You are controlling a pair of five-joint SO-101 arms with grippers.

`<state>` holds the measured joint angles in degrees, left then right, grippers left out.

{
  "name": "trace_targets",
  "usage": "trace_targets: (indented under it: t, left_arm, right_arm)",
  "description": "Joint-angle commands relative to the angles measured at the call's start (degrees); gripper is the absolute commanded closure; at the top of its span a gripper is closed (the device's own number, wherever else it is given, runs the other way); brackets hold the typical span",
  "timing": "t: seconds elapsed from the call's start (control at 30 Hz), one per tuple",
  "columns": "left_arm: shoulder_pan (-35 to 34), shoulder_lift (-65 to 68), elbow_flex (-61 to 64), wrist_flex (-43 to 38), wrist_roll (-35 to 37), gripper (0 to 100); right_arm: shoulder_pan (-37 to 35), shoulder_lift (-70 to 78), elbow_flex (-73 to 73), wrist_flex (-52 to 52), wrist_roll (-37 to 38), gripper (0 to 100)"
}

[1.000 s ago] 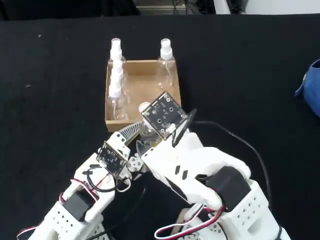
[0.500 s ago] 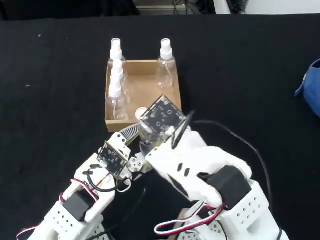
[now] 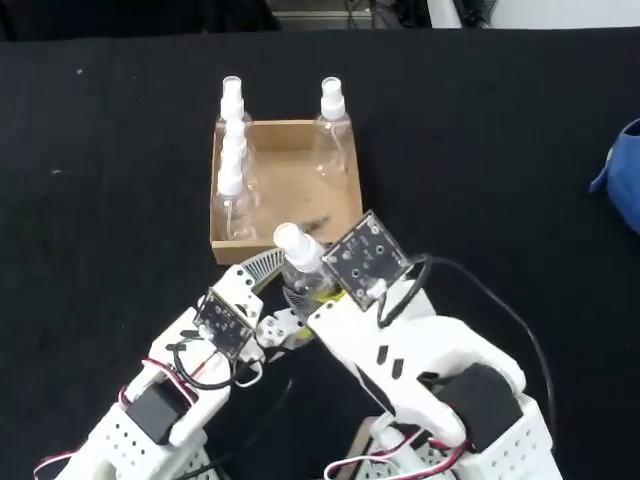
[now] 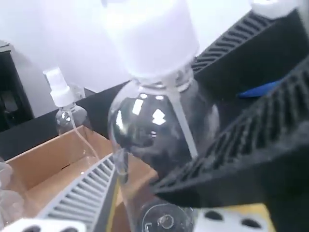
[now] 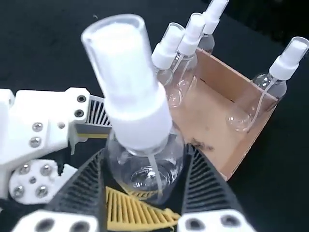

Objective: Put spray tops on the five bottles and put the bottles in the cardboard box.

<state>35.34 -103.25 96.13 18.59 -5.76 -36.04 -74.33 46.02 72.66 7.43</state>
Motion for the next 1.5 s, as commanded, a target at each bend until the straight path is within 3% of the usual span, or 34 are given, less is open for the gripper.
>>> trace_targets:
  t: [0.0, 0.3, 0.53, 0.63, 0.8, 0.9, 1.03, 1.17, 1.47]
  left_arm:
    - [0.04, -0.44, 1.19, -0.79, 0.18, 79]
    - [-7.25, -0.70, -0.84, -0.26, 0.44, 81]
    - [-7.96, -0.70, -10.86, 17.85, 0.53, 81]
    - [-4.62, -0.70, -11.56, 21.45, 0.53, 81]
    - [1.10, -0.70, -3.47, 16.44, 0.09, 84]
    - [2.24, -0.70, 1.19, 10.64, 0.35, 98]
    - [2.51, -0.44, 1.27, 10.81, 1.41, 98]
    - [2.51, -0.18, 1.27, 11.16, 8.79, 97]
    - [2.51, -0.18, 1.27, 10.99, 9.32, 97]
  right_arm:
    - [1.23, -0.92, 0.13, -3.43, 0.88, 98.8]
    - [15.65, -0.84, 2.33, -10.99, 0.53, 98.8]
    - [20.04, -0.84, 11.56, -26.55, 0.00, 98.8]
    - [20.13, -0.75, 15.52, -33.41, -3.52, 98.8]
    - [20.13, 3.21, 18.86, -43.34, -6.42, 98.8]
    - [20.22, 11.38, 17.36, -46.68, -6.42, 98.8]
    - [22.42, 24.31, 11.03, -48.18, -6.42, 98.8]
    - [24.88, 34.77, 6.02, -48.26, -6.42, 98.8]
    - [25.32, 47.69, 3.91, -54.15, -8.44, 98.8]
